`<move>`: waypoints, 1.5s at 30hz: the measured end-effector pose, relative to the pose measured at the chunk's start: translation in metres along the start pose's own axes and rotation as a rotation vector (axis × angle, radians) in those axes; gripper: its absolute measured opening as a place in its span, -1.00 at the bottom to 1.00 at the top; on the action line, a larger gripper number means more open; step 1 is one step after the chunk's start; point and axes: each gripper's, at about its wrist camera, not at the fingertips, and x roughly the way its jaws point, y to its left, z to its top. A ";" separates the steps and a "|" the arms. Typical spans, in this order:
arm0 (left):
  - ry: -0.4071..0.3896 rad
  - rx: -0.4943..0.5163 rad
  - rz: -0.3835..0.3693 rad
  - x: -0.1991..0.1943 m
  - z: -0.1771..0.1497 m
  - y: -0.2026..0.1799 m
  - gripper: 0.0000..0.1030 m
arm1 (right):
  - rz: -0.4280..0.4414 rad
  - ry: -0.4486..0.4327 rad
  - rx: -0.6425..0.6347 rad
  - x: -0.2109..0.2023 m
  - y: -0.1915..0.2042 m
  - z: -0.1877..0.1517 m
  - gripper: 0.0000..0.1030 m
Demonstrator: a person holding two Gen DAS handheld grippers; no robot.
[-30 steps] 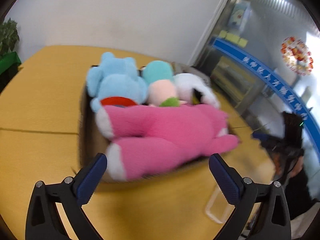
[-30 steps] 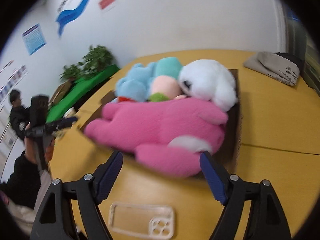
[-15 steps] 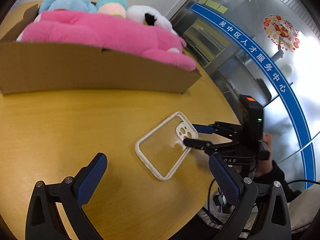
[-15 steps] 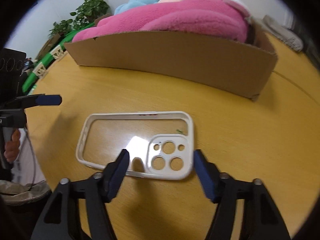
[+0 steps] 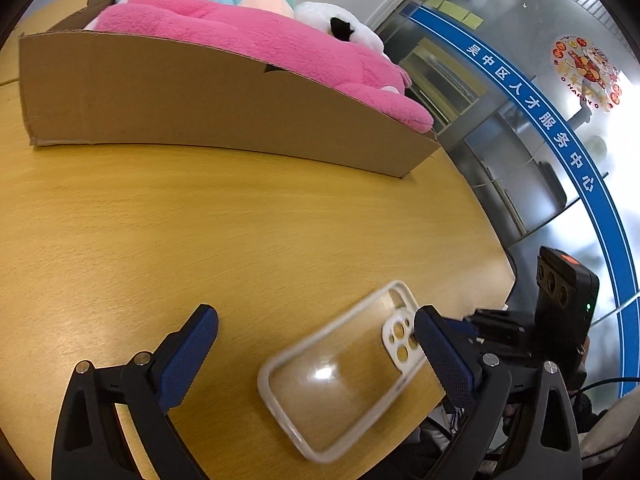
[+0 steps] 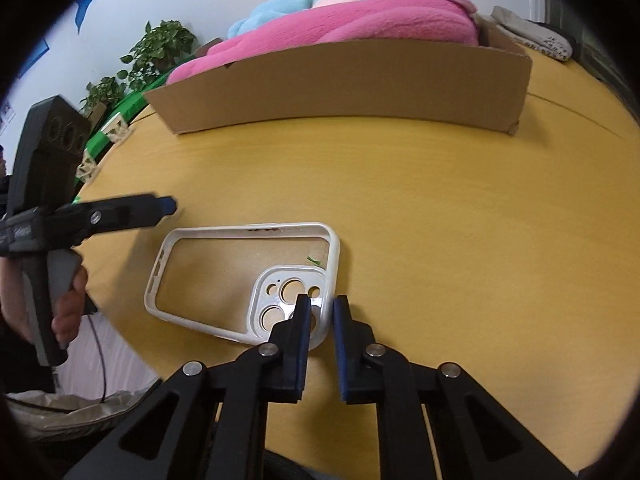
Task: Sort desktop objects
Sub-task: 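Close the left tool on the phone case and lift it with both tools, then lay the phone case on the pink bear and open both tools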
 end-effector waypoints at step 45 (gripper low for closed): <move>-0.145 -0.006 0.208 -0.047 0.035 0.000 -0.76 | -0.030 -0.145 -0.094 -0.033 0.018 0.048 -0.82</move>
